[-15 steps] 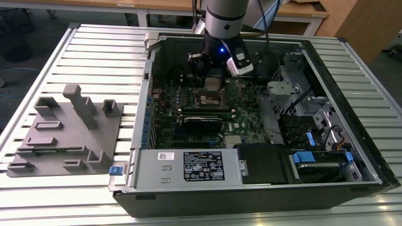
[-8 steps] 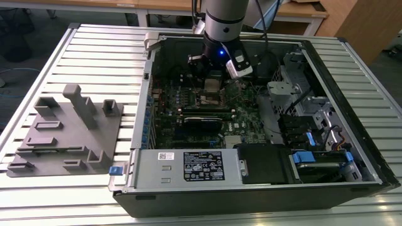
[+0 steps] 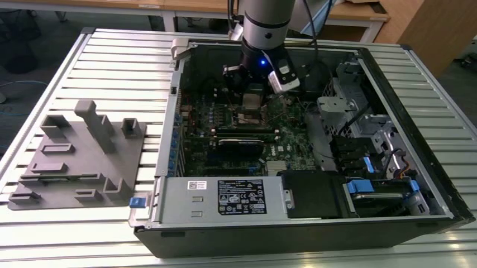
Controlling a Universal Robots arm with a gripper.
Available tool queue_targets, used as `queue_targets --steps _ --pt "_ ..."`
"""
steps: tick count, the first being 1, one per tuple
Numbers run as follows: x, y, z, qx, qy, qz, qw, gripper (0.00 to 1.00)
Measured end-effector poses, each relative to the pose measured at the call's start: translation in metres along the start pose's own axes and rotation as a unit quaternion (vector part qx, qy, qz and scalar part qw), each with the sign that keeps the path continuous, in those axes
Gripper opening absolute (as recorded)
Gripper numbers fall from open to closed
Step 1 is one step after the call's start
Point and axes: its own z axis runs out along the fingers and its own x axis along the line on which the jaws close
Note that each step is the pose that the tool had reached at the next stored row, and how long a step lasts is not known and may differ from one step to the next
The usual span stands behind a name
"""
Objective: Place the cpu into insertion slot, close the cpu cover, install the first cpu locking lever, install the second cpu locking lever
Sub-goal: 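Place the cpu into insertion slot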
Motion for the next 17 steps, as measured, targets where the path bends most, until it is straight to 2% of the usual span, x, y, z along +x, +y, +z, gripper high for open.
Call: queue_targets --steps 5,9,12,17 --pt "0.0000 -0.0001 0.0009 0.0004 -0.0041 0.045 0.9990 0.54" --pt "0.0000 -0.0002 0.0017 0.0008 -0.0074 0.081 0.9967 0.54" --pt "0.0000 -0.0002 0.0023 0.0010 -0.0099 0.108 0.9941 0.54" --pt "0.0000 -0.0003 0.0033 0.0014 -0.0140 0.153 0.9881 0.54"
